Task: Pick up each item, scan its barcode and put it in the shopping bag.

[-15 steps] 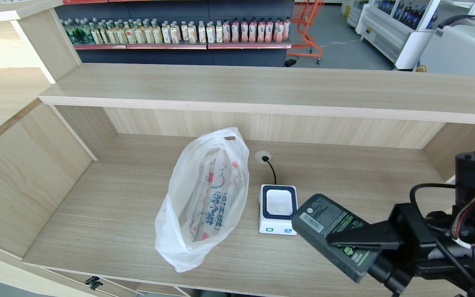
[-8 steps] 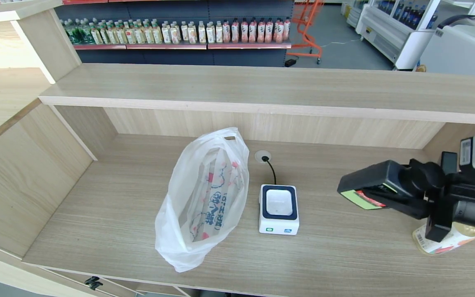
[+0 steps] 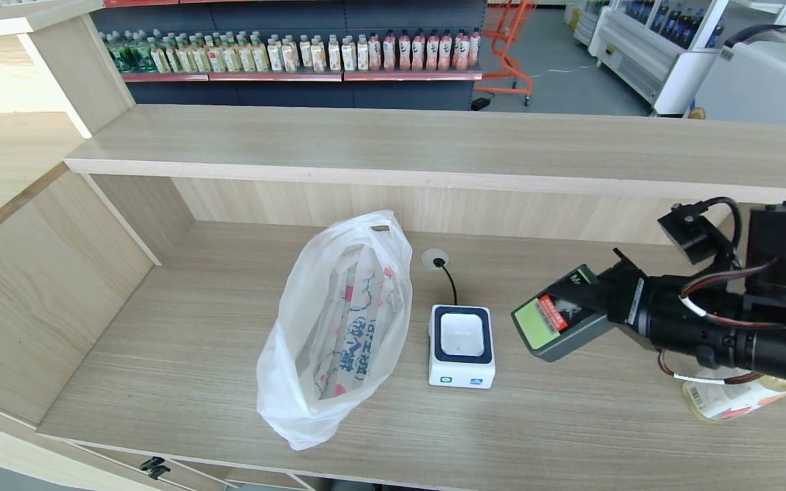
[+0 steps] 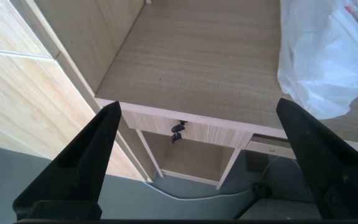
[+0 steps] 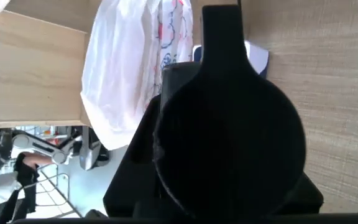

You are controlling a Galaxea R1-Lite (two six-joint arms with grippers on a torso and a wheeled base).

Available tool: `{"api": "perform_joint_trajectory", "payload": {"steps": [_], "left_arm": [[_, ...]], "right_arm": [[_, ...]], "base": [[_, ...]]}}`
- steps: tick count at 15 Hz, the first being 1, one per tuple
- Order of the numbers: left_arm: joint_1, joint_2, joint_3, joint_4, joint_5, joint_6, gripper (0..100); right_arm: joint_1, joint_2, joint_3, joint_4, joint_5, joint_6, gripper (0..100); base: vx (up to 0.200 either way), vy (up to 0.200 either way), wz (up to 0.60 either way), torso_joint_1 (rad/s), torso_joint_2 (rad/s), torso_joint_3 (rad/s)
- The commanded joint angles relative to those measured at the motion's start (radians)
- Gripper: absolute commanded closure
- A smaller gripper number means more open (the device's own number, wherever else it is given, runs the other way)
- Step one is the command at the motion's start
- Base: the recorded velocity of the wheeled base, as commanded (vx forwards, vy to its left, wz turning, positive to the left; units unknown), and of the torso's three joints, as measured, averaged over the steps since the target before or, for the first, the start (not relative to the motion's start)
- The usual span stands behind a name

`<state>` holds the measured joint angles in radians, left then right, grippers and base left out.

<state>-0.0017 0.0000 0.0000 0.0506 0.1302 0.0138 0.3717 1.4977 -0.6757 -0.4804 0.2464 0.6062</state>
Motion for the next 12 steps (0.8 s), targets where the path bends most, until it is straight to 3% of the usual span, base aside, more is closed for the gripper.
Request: {"api": "perform_joint_trajectory", "payload": {"steps": [1,5,12], "left_arm": [[0.0,0.002,0.0,0.0,0.0,0.0,0],[0.0,0.002,0.0,0.0,0.0,0.0,0],[0.0,0.002,0.0,0.0,0.0,0.0,0]], "right_arm": [[0.03,0.187,-0.048,-0.006,-0.01,0.029,100],[0.112,0.34,-0.191,-0.012,-0.124,0.026,100],[0.142,0.458,-0.295,-0.01,-0.13,-0.028,100]], "base": [[0.0,0.0,0.0,0.0,0.0,0.0],[0.0,0.0,0.0,0.0,0.0,0.0],[0.0,0.0,0.0,0.0,0.0,0.0]]}}
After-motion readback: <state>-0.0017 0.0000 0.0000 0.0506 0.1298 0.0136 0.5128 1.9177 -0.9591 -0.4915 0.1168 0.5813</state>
